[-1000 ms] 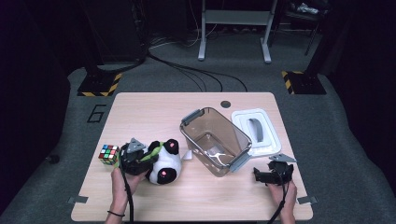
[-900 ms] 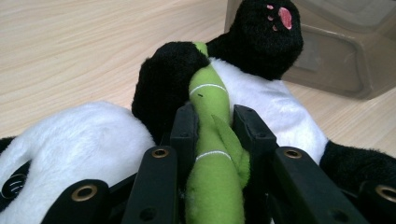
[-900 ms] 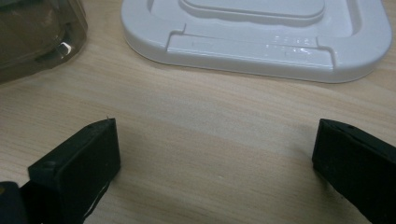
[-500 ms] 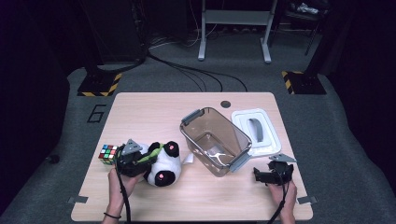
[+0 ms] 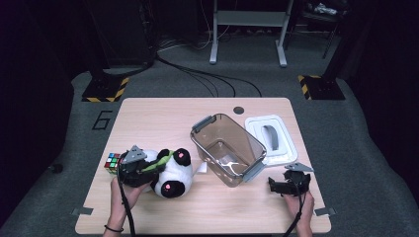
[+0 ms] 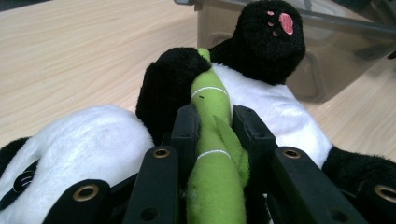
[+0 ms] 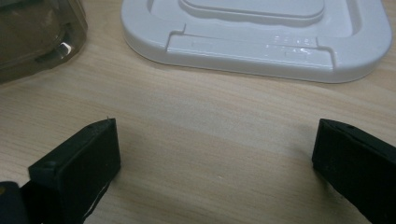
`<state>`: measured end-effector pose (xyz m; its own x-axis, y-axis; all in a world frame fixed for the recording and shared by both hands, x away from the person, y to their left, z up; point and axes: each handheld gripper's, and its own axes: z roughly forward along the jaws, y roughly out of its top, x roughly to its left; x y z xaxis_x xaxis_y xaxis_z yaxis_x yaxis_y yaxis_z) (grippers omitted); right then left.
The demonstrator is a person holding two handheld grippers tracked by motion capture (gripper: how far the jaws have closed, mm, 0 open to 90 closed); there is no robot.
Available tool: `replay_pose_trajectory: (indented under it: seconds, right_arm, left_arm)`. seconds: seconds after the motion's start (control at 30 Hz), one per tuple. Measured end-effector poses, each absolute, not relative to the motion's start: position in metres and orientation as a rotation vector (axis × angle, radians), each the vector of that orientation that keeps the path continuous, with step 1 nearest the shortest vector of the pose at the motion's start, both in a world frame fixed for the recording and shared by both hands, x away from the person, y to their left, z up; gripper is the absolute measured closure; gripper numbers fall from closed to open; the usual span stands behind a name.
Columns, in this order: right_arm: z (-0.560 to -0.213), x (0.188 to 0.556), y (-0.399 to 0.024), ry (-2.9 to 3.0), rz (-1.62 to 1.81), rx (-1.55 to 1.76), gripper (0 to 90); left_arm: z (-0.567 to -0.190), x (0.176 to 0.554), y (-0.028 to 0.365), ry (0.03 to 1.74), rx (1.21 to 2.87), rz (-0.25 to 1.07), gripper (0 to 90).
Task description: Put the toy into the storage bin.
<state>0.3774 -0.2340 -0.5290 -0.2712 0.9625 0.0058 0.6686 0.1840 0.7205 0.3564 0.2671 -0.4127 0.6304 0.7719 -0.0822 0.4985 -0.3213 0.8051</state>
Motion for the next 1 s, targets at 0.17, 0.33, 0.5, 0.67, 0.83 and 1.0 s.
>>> replay_pose_trajectory:
  seconds: [0.17, 0.33, 0.5, 0.67, 0.83, 1.0]
  right_arm:
    - [-0.529, 0.377, -0.234, 2.012, 0.862, 1.527, 0.1]
    - [-0.529, 0.377, -0.234, 2.014, 0.861, 1.528, 0.1]
    - [-0.529, 0.377, -0.234, 2.013, 0.861, 1.528, 0.1]
    - [-0.529, 0.377, -0.234, 2.013, 0.861, 1.528, 0.1]
    - [-0.529, 0.377, -0.234, 2.014, 0.861, 1.528, 0.1]
    - [-0.529, 0.377, -0.234, 2.014, 0.861, 1.528, 0.1]
  left_arm:
    - [-0.405, 0.355, 0.266, 0.974, 1.995, 0.404, 72.0]
    - [-0.395, 0.352, 0.269, 0.950, 1.986, 0.404, 72.0]
    - [-0.386, 0.350, 0.273, 0.932, 1.974, 0.417, 72.0]
    - [-0.373, 0.350, 0.277, 0.914, 1.963, 0.429, 72.0]
    - [-0.356, 0.353, 0.277, 0.886, 1.961, 0.458, 72.0]
    - [-0.339, 0.358, 0.274, 0.852, 1.962, 0.475, 72.0]
